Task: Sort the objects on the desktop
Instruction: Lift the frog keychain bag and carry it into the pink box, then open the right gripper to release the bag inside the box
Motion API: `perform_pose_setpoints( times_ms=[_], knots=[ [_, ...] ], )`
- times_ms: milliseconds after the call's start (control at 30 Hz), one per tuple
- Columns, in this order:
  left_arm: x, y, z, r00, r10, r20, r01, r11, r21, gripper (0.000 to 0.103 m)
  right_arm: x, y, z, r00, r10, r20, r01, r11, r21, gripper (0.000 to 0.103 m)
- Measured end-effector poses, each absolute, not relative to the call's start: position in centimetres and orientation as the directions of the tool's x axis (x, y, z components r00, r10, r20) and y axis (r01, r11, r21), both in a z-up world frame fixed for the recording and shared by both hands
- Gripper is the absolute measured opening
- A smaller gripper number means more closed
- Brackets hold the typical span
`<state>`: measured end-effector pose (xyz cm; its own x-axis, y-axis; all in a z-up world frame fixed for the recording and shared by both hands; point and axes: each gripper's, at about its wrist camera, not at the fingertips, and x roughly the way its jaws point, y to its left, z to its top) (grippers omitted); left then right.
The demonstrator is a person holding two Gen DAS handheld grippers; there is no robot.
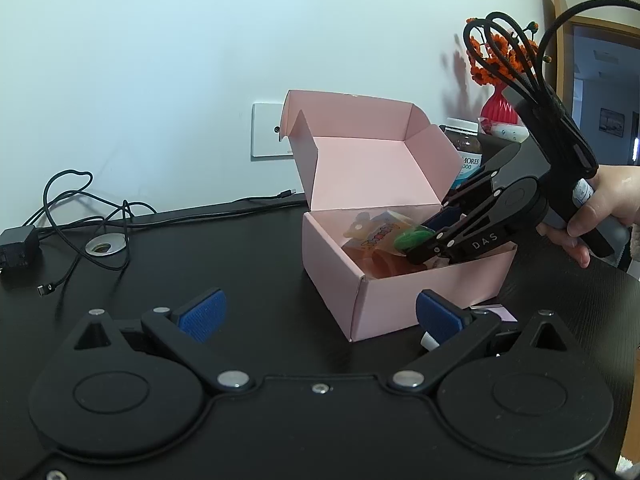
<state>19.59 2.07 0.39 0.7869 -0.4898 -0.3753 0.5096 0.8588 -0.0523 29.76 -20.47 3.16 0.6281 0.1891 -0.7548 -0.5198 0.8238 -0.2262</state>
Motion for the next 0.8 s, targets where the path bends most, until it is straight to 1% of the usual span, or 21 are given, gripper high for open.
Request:
perform_pose_setpoints(
  times_ms=[67,100,133,167,300,633,733,800],
  knots=[
    [19.6,2.1,0.4,0.787,-0.49,-0.375,0.509,0.859,-0.052,0.103,29.9,-20.6,3.4,0.629,0.194,-0.753,-0.518,0.827,-0.22,0.046],
    [19.6,2.1,0.4,0.787,-0.489,-0.376,0.509,0.859,-0.052,0.103,29.9,-20.8,3.6,0.625,0.202,-0.754,-0.521,0.828,-0.21,0.05],
    [19.6,2.1,0.4,0.787,-0.489,-0.376,0.509,0.859,-0.052,0.103,29.9,-20.9,3.8,0.622,0.212,-0.754,-0.525,0.827,-0.2,0.062],
    [19.6,2.1,0.4,0.787,-0.489,-0.375,0.509,0.859,-0.052,0.103,29.9,-21.0,4.0,0.619,0.223,-0.753,-0.529,0.827,-0.191,0.069],
    [19.6,2.0,0.3,0.787,-0.49,-0.376,0.511,0.858,-0.049,0.103,29.4,-21.0,4.9,0.626,0.25,-0.739,-0.535,0.827,-0.174,0.07],
    [19.5,2.0,0.3,0.786,-0.491,-0.376,0.513,0.857,-0.048,0.103,29.5,-21.6,7.4,0.611,0.36,-0.705,-0.524,0.851,-0.019,0.07],
    [19.6,2.0,0.3,0.785,-0.491,-0.377,0.512,0.857,-0.051,0.103,29.9,-22.1,8.0,0.619,0.369,-0.694,-0.499,0.866,0.016,0.068],
    [19.6,2.0,0.3,0.785,-0.491,-0.378,0.511,0.858,-0.053,0.103,30.2,-22.4,8.1,0.624,0.361,-0.693,-0.479,0.877,0.026,0.064]
  ],
)
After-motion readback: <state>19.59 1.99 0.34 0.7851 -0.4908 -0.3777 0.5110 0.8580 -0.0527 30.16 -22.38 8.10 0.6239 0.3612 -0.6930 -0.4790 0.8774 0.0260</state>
